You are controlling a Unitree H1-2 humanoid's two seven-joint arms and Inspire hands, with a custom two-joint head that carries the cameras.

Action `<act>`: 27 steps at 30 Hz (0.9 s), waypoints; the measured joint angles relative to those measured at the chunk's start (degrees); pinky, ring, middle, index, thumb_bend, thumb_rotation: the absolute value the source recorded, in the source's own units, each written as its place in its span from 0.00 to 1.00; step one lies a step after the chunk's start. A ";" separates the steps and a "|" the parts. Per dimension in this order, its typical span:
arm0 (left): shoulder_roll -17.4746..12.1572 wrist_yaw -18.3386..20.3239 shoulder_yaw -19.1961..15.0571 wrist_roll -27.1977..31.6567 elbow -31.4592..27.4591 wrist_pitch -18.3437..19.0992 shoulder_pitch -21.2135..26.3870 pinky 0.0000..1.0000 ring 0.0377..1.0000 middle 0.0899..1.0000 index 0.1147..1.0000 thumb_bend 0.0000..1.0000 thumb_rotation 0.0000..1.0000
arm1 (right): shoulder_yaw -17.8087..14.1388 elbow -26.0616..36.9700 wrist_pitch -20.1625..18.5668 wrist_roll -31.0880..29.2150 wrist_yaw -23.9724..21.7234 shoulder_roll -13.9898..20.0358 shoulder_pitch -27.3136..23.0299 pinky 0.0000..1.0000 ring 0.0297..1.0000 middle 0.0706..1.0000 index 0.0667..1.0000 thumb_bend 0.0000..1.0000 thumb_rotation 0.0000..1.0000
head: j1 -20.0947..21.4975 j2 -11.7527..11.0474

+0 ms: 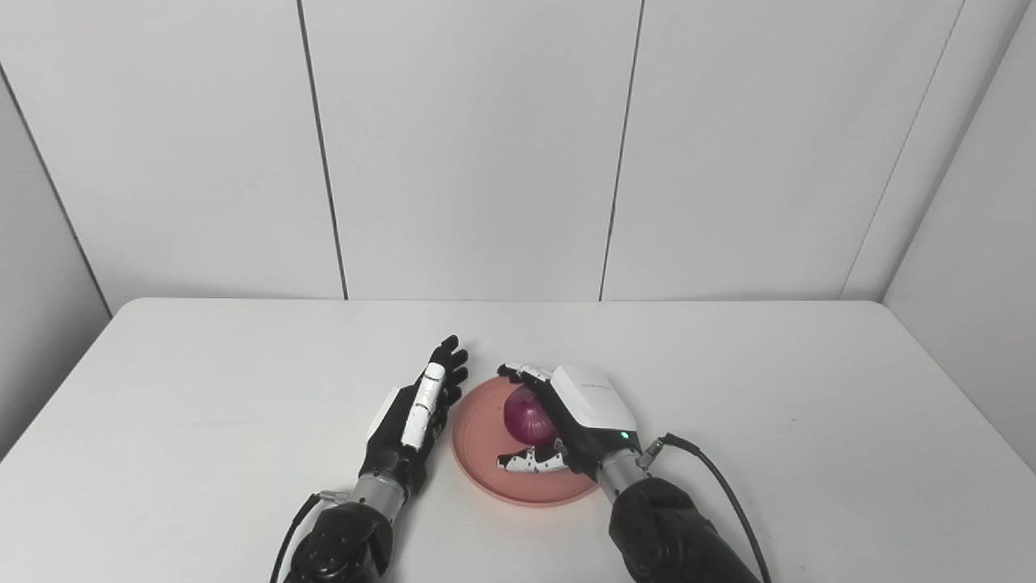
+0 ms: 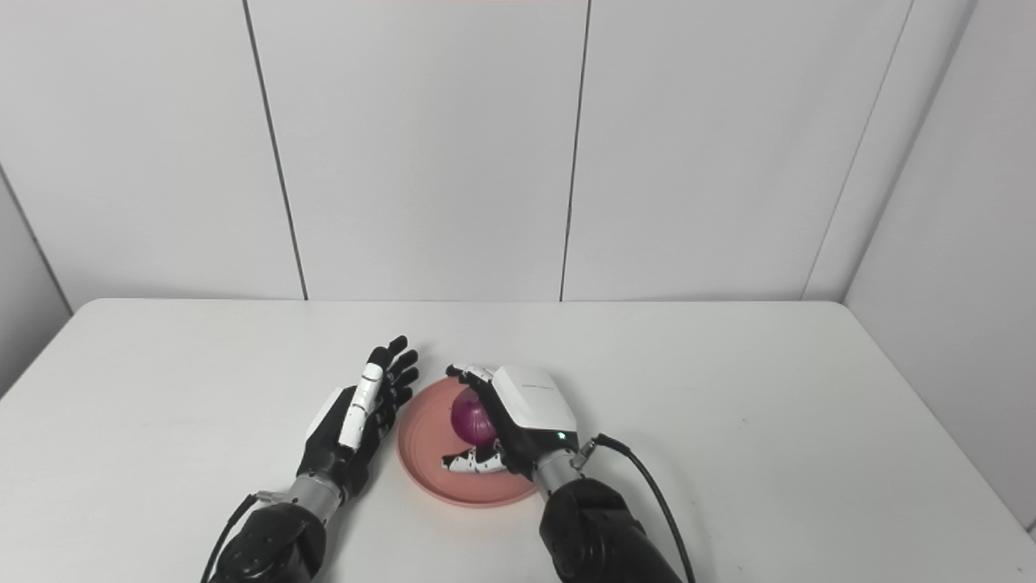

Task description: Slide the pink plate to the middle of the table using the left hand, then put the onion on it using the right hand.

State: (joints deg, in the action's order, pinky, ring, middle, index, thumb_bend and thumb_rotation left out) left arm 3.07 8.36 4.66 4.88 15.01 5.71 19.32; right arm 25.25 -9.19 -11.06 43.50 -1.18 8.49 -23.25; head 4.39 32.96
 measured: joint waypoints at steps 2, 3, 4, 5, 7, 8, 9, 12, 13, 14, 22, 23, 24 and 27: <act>-0.01 0.00 0.01 0.00 0.00 0.00 0.00 1.00 0.99 0.98 0.97 0.68 1.00 | -0.07 0.16 0.15 -0.48 0.00 0.02 0.31 0.88 0.88 0.89 0.90 0.57 0.67 | 0.00 0.00; 0.00 0.00 0.01 0.00 0.00 0.00 0.00 1.00 0.99 0.98 0.97 0.68 1.00 | -0.18 0.27 0.54 -0.86 0.00 0.06 0.42 0.90 0.89 0.90 0.91 0.59 0.71 | 0.00 0.00; -0.01 0.00 0.04 0.00 0.00 0.00 0.00 1.00 0.99 0.98 0.97 0.68 1.00 | -0.32 0.46 1.04 -1.18 0.00 0.11 0.54 0.92 0.90 0.91 0.93 0.61 0.74 | 0.00 0.00; -0.01 0.00 0.06 0.00 0.00 0.00 0.00 1.00 0.99 0.98 0.97 0.67 1.00 | -0.38 0.86 1.46 -1.74 -0.02 0.20 0.68 0.93 0.92 0.93 0.94 0.62 0.78 | 0.09 0.00; -0.01 0.00 0.07 0.00 0.00 0.00 0.00 1.00 0.99 0.98 0.97 0.68 1.00 | -0.41 1.80 1.73 -2.11 -0.08 0.37 0.93 0.96 0.93 0.94 0.96 0.65 0.81 | 0.09 0.00; -0.02 0.01 0.08 0.00 0.00 0.00 0.00 1.00 0.99 0.98 0.97 0.68 1.00 | -0.45 2.03 1.79 -2.28 -0.12 0.40 0.98 0.96 0.94 0.95 0.97 0.66 0.82 | 0.09 0.00; -0.03 0.02 0.08 0.00 0.00 0.00 0.00 1.00 0.99 0.98 0.97 0.68 1.00 | -0.54 2.05 1.83 -2.51 -0.14 0.42 0.98 0.96 0.94 0.95 0.97 0.66 0.82 | 0.09 0.00; -0.03 0.03 0.07 0.01 0.00 0.00 0.00 1.00 0.99 0.98 0.97 0.67 1.00 | -0.67 2.19 2.26 -2.79 -0.13 0.78 1.13 0.96 0.94 0.95 0.96 0.67 0.83 | 0.26 -0.18; -0.02 0.03 0.06 0.02 0.00 0.00 0.00 1.00 0.98 0.98 0.97 0.67 1.00 | -0.73 2.35 2.56 -2.92 -0.13 0.98 1.20 0.96 0.94 0.95 0.96 0.66 0.83 | 0.26 -0.18; -0.01 0.03 0.04 0.02 0.00 0.00 0.00 1.00 0.98 0.97 0.97 0.67 1.00 | -0.93 2.62 3.19 -3.16 -0.12 1.19 1.35 0.97 0.95 0.96 0.96 0.66 0.83 | 0.26 -0.18; 0.03 0.02 -0.01 0.07 0.00 0.00 0.00 1.00 0.99 0.98 0.97 0.68 1.00 | -4.33 6.19 5.83 -6.09 1.16 1.78 3.91 0.95 0.97 0.99 0.99 0.65 0.95 | 0.18 -0.18; 0.03 0.02 -0.04 0.11 0.00 0.00 0.00 1.00 0.99 0.98 0.97 0.68 1.00 | -5.23 6.68 5.83 -7.19 1.06 1.69 4.35 0.94 0.97 0.99 1.00 0.65 0.97 | 0.18 -0.18; 0.03 0.02 -0.04 0.15 0.00 0.00 0.00 1.00 0.99 0.98 0.97 0.69 1.00 | -6.27 7.36 5.81 -8.31 0.75 1.66 4.84 0.93 0.98 1.00 1.00 0.65 0.99 | 0.18 -0.18; 0.01 0.03 -0.08 0.18 -0.01 0.00 0.00 1.00 0.99 0.99 0.97 0.69 1.00 | -8.59 8.52 5.64 -10.55 0.22 1.65 5.54 0.91 0.99 1.00 1.00 0.65 1.00 | 0.18 -0.18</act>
State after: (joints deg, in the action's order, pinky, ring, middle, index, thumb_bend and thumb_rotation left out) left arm 3.07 8.39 4.58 5.06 15.00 5.71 19.31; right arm 16.67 -0.67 -5.42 32.95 -0.96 10.14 -17.71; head 4.57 32.78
